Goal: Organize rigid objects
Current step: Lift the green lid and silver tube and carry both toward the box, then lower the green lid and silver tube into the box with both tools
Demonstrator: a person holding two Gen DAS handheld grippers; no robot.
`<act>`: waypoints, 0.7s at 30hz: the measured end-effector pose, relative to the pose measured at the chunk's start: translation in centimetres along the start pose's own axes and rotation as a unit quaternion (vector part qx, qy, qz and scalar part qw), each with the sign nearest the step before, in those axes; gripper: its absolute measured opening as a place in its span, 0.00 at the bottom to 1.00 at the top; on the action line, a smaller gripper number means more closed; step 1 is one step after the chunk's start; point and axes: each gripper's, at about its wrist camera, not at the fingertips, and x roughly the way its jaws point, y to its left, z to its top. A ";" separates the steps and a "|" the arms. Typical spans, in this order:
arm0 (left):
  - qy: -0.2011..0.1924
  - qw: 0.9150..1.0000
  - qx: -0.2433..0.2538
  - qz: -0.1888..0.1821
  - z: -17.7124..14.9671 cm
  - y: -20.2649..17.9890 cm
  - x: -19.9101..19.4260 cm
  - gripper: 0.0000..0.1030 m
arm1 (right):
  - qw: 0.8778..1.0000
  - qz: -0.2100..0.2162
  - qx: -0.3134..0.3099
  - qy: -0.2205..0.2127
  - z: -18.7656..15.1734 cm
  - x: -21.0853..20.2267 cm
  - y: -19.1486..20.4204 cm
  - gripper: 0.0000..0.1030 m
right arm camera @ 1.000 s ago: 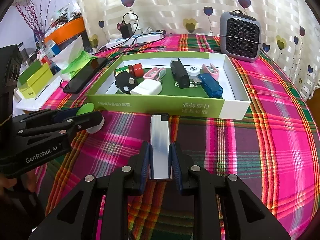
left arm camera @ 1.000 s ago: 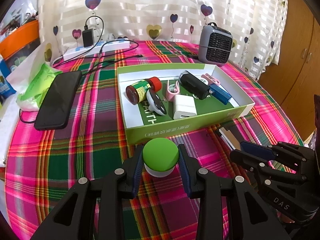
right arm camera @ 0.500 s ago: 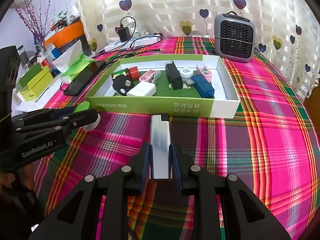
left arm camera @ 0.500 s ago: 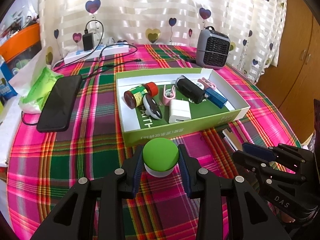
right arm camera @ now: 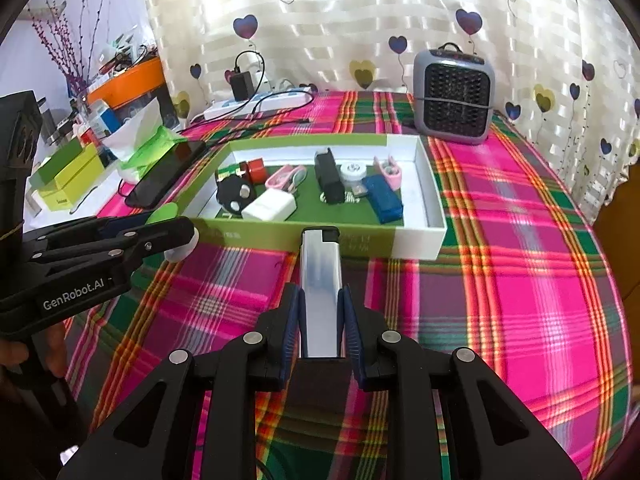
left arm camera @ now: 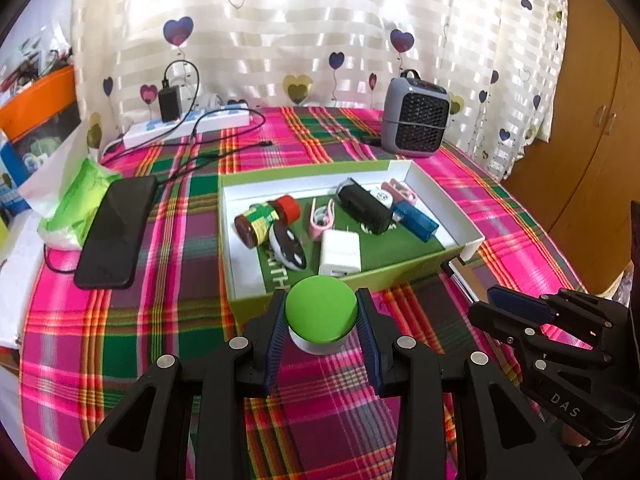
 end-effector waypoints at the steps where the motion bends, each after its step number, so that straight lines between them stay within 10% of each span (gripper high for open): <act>1: -0.001 1.000 0.000 0.000 0.2 -0.1 0.0 0.31 | 1.000 0.000 -0.001 -0.002 0.2 -0.1 -0.1 0.23; 21: 0.006 1.000 0.001 0.002 2.8 -0.2 2.7 0.31 | 1.000 -0.006 0.002 -0.013 4.5 2.0 -2.0 0.23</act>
